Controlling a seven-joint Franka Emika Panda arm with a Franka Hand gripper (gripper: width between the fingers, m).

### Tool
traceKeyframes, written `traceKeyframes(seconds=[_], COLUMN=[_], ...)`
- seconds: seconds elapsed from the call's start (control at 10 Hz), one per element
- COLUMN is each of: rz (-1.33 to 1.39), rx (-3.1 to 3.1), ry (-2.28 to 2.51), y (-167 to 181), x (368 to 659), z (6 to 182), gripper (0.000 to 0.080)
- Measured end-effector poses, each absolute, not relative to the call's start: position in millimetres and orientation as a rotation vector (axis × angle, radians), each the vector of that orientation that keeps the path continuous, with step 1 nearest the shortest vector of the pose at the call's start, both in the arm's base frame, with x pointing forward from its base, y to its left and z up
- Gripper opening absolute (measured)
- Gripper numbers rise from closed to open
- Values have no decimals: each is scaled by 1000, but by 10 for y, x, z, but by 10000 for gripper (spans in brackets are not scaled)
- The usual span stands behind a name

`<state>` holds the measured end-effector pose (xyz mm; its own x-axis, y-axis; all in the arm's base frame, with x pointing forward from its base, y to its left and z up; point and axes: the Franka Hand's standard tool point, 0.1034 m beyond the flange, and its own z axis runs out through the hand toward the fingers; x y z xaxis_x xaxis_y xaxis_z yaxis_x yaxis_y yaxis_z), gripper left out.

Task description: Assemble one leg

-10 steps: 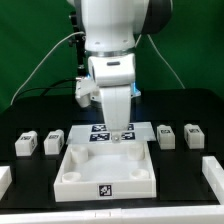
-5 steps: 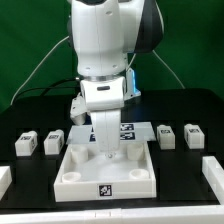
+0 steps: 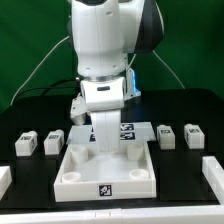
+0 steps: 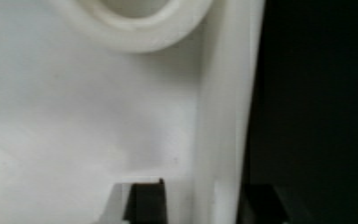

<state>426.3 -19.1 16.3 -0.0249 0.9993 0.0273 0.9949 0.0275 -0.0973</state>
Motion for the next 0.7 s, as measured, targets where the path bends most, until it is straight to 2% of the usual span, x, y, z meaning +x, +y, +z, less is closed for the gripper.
traceKeyframes(seconds=[0.1,0.2,0.7], rz=[76,75,75], rx=[-2133,-2133,-2133], ry=[-2187,-2187,-2187], y=[-193,-195,-195], x=[4270,4271,4271], z=[166,166,167], gripper=[131,58,58])
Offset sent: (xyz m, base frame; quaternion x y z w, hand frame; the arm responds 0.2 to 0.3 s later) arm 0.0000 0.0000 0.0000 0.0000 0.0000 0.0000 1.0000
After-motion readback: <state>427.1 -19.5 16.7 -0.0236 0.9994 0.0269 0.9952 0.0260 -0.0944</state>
